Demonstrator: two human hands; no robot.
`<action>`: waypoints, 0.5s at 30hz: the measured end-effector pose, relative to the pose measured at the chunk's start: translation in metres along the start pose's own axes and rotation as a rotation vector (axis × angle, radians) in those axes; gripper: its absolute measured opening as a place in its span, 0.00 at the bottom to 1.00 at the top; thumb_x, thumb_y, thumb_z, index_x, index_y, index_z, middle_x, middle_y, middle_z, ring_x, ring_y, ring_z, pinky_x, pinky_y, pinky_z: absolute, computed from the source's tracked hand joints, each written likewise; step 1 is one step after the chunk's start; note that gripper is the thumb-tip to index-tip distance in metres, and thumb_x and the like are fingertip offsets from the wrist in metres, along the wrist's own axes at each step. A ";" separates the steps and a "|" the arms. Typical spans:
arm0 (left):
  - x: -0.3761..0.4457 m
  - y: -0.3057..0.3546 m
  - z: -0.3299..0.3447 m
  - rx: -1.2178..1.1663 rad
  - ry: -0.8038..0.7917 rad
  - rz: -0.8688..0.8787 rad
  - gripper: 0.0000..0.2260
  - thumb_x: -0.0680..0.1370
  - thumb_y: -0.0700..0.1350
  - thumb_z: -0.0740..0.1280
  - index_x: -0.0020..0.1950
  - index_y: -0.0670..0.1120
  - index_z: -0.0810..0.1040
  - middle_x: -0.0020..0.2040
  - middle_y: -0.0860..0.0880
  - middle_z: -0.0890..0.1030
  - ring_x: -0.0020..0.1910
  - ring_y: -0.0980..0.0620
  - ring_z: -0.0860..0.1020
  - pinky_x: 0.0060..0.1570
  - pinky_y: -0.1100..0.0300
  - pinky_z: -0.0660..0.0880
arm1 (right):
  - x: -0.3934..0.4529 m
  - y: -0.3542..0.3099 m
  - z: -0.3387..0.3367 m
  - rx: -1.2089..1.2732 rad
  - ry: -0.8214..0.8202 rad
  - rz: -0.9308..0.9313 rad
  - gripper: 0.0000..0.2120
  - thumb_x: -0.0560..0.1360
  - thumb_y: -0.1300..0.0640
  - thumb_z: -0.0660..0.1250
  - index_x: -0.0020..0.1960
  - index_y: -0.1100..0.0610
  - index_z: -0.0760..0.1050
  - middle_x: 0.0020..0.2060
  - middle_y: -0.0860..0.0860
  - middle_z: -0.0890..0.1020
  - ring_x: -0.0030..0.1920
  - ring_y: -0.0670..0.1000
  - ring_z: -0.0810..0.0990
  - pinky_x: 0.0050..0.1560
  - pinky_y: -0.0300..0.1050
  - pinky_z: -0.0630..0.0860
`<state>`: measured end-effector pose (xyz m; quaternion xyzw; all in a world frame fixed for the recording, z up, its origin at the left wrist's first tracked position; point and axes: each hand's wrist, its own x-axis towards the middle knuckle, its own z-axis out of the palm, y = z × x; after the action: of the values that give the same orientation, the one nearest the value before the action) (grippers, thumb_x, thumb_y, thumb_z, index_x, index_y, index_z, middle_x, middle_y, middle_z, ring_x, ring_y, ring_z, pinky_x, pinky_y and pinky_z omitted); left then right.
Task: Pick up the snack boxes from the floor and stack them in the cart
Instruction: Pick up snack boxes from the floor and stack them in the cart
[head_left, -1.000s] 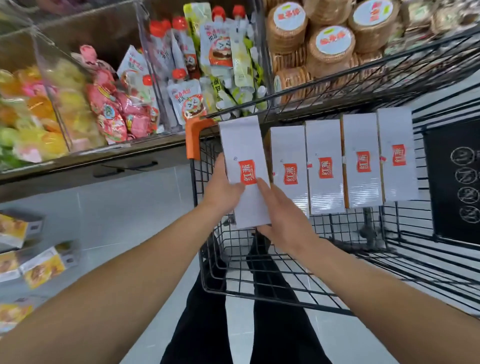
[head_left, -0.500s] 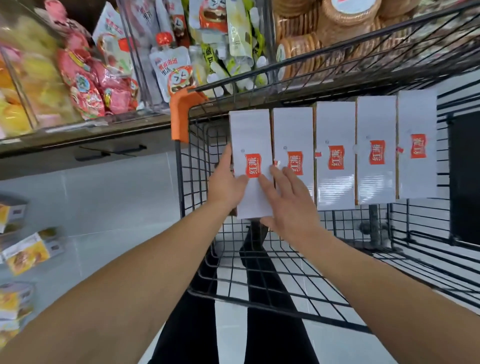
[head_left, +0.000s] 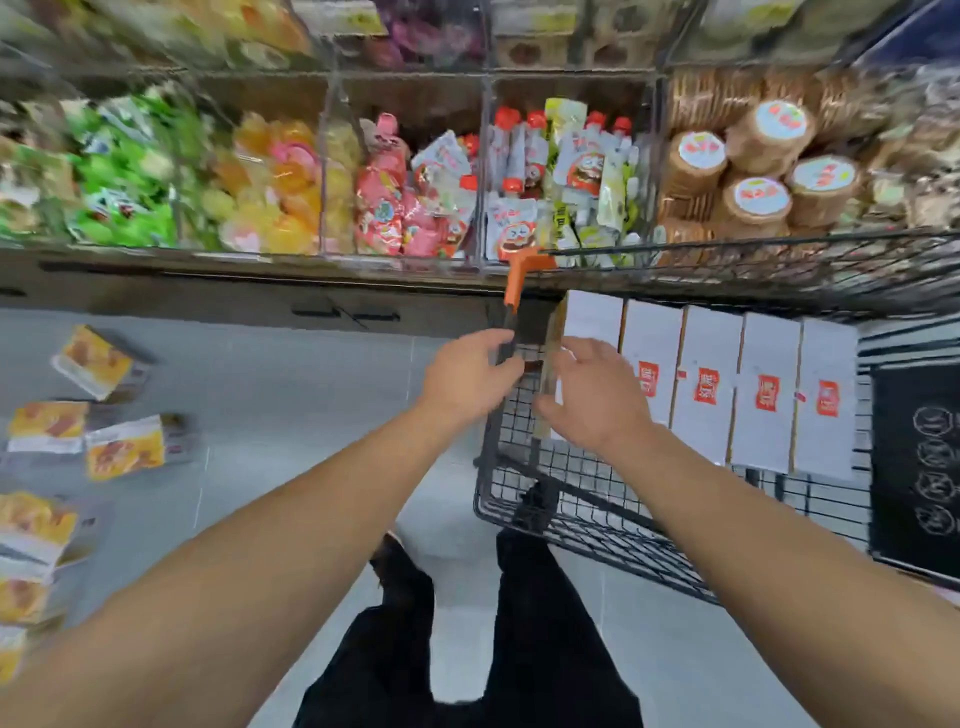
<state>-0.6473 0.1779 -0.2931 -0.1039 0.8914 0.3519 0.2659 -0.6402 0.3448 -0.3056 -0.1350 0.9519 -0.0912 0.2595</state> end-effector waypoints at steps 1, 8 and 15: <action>-0.016 -0.013 -0.018 -0.007 0.011 -0.024 0.24 0.75 0.55 0.65 0.70 0.52 0.73 0.66 0.50 0.78 0.65 0.49 0.75 0.63 0.61 0.69 | -0.001 -0.020 -0.006 -0.029 0.012 -0.031 0.30 0.76 0.43 0.61 0.75 0.54 0.64 0.73 0.53 0.66 0.73 0.58 0.61 0.73 0.52 0.60; -0.149 -0.193 -0.132 -0.043 0.210 -0.223 0.30 0.71 0.60 0.63 0.73 0.53 0.71 0.67 0.44 0.77 0.67 0.44 0.74 0.66 0.53 0.70 | -0.015 -0.235 0.012 -0.305 -0.040 -0.372 0.32 0.75 0.40 0.62 0.74 0.54 0.64 0.73 0.54 0.66 0.75 0.58 0.61 0.74 0.54 0.59; -0.291 -0.379 -0.204 -0.143 0.420 -0.393 0.24 0.78 0.51 0.67 0.73 0.49 0.70 0.67 0.43 0.76 0.67 0.44 0.73 0.64 0.57 0.66 | -0.035 -0.445 0.073 -0.392 -0.090 -0.572 0.32 0.76 0.40 0.62 0.75 0.52 0.63 0.75 0.53 0.65 0.75 0.57 0.61 0.75 0.52 0.59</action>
<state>-0.3437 -0.2390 -0.2264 -0.3636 0.8627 0.3262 0.1308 -0.4799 -0.0736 -0.2420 -0.4476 0.8625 0.0305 0.2341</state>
